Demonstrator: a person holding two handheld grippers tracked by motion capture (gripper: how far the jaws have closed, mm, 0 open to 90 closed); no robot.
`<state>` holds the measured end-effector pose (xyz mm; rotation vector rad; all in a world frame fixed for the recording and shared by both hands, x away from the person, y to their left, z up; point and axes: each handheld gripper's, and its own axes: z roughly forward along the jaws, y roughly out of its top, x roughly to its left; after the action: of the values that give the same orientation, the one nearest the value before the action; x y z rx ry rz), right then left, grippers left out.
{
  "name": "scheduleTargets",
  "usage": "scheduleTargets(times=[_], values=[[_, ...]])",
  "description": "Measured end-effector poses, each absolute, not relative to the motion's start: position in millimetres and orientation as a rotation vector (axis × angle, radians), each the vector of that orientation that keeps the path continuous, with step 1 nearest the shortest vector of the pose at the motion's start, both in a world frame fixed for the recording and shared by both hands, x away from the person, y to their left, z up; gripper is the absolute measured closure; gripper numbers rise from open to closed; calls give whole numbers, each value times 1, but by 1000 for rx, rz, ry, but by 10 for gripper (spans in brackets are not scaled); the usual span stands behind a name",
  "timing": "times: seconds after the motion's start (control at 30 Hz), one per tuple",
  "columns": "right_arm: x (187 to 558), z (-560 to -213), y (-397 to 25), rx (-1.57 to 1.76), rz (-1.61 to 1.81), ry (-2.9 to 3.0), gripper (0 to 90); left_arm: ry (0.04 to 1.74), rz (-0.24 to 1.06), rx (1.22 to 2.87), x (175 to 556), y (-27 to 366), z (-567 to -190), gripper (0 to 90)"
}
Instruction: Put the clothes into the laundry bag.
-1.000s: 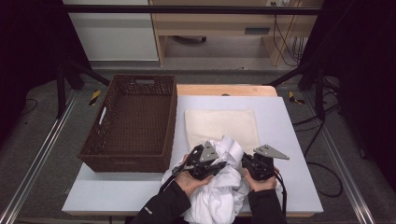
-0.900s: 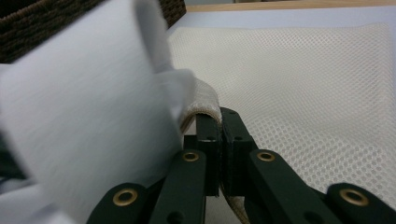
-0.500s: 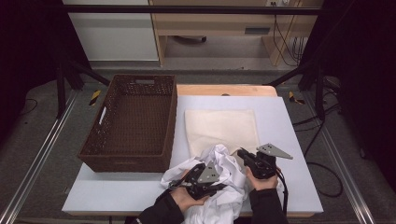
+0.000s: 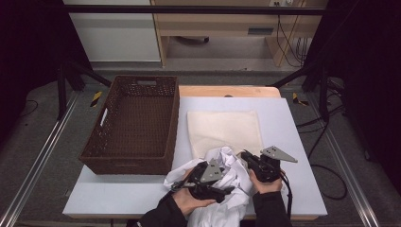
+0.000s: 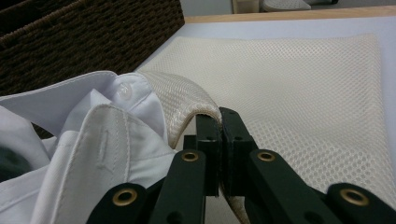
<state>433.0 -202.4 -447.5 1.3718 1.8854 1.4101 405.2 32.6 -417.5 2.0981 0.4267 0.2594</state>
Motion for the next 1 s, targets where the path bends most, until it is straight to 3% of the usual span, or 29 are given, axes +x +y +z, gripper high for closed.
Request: scheduleTargets(times=[0.17,0.33,0.47,0.63,0.67,0.83,1.0], values=[[433,-447,-202,1365,1409,1886,879,558,418,2032,422,63,-401,225],[433,-447,-201,1360,1409,1885,879,653,374,2076,452,66,-427,224],[433,-447,-201,1351,1397,1890,880,636,332,2061,461,56,-440,395],[432,-447,-200,1352,1395,1893,880,597,315,2056,457,51,-434,772],[432,-447,-199,1353,1393,1892,880,574,315,2051,453,51,-431,809],[432,-448,-197,1359,1399,1879,880,426,326,2105,428,37,-425,833],[431,-447,-194,1340,1395,1876,881,388,309,2191,424,12,-435,834]])
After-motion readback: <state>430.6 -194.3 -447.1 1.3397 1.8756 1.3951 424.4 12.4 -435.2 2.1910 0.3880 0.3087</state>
